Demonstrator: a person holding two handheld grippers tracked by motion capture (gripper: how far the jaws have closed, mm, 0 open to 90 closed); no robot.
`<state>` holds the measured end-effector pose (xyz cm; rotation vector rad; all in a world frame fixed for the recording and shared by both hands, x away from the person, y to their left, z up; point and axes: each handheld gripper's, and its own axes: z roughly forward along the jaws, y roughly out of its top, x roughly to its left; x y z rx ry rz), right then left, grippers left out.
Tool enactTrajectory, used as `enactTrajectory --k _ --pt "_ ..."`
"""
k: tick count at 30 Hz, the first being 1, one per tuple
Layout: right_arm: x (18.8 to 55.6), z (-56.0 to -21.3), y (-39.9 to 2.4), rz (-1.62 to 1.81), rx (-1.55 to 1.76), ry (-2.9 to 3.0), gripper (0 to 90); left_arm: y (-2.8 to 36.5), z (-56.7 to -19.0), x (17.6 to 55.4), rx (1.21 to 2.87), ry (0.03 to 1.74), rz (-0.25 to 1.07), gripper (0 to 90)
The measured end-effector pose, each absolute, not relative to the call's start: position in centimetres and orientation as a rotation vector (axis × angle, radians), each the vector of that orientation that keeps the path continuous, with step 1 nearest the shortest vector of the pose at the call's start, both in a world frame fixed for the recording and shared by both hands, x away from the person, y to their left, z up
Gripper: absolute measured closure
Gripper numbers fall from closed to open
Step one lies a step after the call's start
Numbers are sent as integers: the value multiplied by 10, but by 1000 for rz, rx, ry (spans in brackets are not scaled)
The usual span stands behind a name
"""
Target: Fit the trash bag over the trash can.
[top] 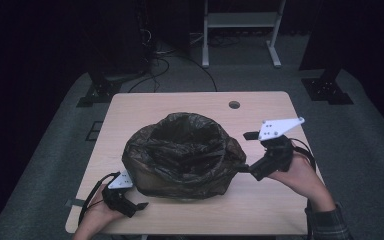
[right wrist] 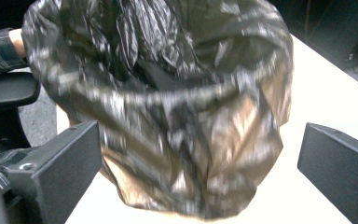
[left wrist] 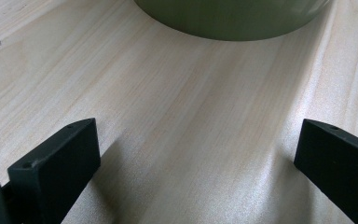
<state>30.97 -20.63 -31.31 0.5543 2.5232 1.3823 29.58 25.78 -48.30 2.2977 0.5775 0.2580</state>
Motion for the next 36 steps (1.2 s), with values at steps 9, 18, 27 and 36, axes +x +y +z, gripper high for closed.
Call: enactTrajectory --k 9,18,27,36 --pt "290 -357 -222 1419 613 2493 0 258 -483 296 2298 578 258 0" --pt "275 -404 -216 1393 671 2486 0 258 -483 296 2298 578 259 0" --pt "283 -458 -201 1268 740 2569 0 258 -483 296 2298 578 259 0" --pt "290 -482 -190 1072 774 2637 0 258 -483 296 2298 578 259 0"
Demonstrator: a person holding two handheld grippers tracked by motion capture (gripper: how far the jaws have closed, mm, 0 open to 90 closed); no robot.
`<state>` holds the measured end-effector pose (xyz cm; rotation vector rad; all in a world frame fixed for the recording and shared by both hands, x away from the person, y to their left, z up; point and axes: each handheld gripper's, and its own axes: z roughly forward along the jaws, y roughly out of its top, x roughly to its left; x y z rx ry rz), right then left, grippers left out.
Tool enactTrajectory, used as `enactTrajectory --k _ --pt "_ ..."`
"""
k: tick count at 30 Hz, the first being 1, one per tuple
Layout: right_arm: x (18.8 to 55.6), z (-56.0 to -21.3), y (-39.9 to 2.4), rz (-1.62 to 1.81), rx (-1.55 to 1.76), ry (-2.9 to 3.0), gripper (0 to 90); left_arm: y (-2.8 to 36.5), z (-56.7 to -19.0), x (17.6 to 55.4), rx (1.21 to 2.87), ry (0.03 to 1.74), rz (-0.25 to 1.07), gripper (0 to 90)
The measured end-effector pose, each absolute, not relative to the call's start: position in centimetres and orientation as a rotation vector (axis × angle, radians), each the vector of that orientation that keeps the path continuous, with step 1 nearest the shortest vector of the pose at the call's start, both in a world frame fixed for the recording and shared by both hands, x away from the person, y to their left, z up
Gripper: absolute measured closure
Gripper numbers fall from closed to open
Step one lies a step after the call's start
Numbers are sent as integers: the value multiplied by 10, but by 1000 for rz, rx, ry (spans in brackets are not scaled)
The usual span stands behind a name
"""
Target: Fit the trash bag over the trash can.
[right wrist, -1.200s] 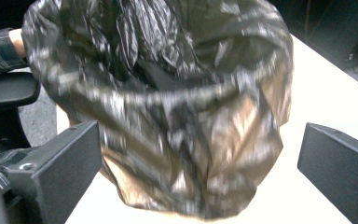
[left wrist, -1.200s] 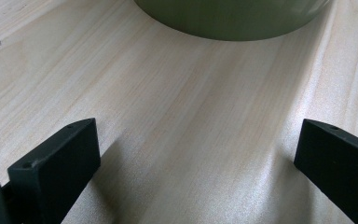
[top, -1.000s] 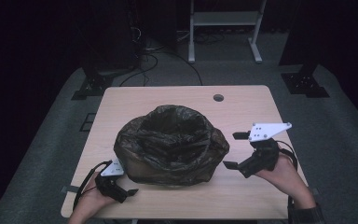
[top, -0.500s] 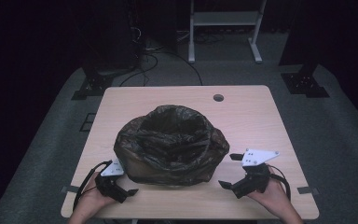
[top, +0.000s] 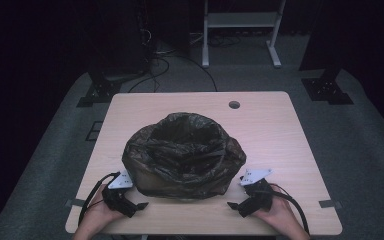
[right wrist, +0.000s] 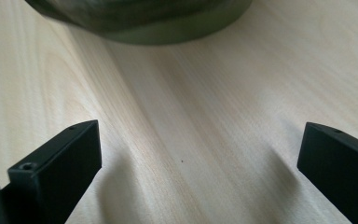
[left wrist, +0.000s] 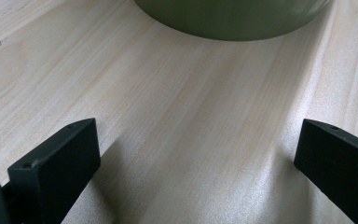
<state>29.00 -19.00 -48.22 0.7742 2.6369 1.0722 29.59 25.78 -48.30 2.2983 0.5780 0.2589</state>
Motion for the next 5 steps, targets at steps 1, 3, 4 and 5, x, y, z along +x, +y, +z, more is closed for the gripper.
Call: enactTrajectory --k 1,3,4,5 --pt "290 -483 -189 1060 773 2640 0 258 -483 296 2298 578 259 0" --pt "291 -484 -189 1054 782 2643 0 258 -483 296 2298 578 259 0" --pt "291 -484 -189 1053 786 2646 0 258 -483 296 2298 578 259 0" --pt "291 -484 -189 1052 782 2645 0 258 -483 296 2297 579 259 0"
